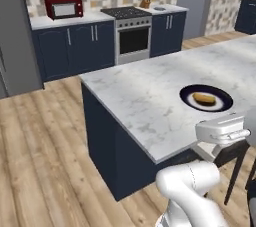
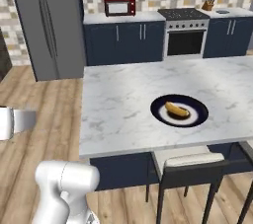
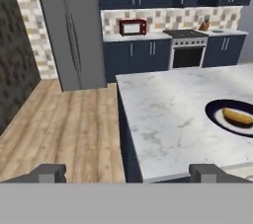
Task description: Move the hot dog bun to the plate on the dining table and place the condiment next to that plate. Then navigate to the fridge and take the sausage and place it on the plate as well.
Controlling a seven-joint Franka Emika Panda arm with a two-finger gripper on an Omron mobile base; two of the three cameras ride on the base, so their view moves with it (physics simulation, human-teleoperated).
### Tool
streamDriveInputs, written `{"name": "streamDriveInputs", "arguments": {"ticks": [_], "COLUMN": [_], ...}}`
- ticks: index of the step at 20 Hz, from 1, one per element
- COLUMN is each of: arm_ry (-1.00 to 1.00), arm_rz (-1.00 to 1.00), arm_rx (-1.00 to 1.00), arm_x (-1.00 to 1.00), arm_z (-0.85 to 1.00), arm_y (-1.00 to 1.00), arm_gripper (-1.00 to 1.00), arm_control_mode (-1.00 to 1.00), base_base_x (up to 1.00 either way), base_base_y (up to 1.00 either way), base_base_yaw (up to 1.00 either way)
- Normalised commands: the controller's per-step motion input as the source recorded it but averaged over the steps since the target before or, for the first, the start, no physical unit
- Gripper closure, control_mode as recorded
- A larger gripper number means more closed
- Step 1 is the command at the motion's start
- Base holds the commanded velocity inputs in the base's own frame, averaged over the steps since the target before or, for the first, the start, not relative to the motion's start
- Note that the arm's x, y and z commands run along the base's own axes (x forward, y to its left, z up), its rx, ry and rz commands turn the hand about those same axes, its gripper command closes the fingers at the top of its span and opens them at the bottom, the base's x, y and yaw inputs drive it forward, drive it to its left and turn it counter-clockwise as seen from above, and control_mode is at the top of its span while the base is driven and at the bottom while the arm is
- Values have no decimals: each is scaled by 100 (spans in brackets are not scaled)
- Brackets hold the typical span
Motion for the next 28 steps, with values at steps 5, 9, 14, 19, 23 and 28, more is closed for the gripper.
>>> {"name": "streamDriveInputs", "arguments": {"ticks": [5, 9, 14, 19, 23, 28], "arm_ry": [0, 0, 0, 0, 0, 0], "arm_rz": [0, 0, 0, 0, 0, 0], "arm_rx": [0, 0, 0, 0, 0, 0], "arm_x": [0, 0, 0, 0, 0, 0], "arm_z": [0, 0, 0, 0, 0, 0], "arm_y": [0, 0, 0, 0, 0, 0], "arm_gripper": [-100, -100, -100, -100, -100, -100], "arm_control_mode": [100, 100, 100, 100, 100, 100], "base_base_x": [24, 41, 80, 92, 90, 91], "base_base_y": [99, 46, 52, 43, 23, 10], "base_base_yaw": [0, -1, -11, -15, -16, -20]}}
